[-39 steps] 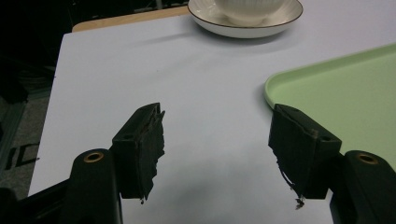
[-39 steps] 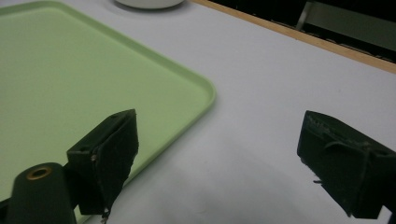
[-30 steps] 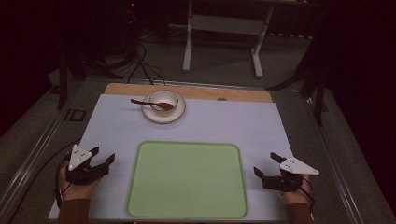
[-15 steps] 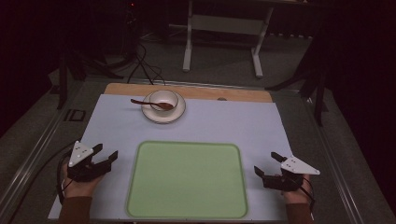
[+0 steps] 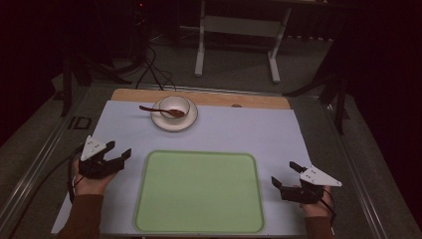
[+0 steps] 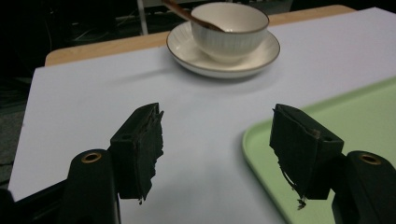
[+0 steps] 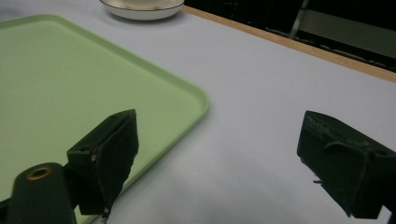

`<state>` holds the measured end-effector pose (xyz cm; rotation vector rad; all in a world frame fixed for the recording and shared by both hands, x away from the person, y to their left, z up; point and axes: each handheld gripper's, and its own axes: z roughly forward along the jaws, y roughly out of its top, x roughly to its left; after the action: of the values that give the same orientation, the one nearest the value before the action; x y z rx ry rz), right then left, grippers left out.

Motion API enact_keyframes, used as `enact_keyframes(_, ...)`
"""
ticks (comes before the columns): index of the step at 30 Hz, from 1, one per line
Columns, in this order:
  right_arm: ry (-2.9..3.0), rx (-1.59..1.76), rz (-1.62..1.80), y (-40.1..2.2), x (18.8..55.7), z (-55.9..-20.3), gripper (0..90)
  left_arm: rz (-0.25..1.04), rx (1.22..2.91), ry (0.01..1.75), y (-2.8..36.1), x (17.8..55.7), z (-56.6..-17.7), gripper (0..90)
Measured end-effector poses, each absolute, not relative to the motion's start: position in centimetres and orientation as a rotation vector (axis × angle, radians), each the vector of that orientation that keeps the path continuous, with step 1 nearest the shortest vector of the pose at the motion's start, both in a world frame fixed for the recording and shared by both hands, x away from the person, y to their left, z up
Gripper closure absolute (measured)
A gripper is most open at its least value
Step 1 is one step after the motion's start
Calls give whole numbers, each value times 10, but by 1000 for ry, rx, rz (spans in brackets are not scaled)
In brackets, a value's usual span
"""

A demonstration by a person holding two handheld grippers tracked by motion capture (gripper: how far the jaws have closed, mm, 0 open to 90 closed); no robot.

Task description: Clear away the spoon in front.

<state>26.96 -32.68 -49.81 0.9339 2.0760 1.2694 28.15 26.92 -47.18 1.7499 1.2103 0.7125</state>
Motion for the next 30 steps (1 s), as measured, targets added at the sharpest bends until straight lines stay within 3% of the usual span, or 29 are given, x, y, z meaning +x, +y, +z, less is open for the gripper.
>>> enact_keyframes(30, 2075, 930, 1261, -326, 270, -499, 125, 727, 1718, 1198, 255, 350, -438, 322)
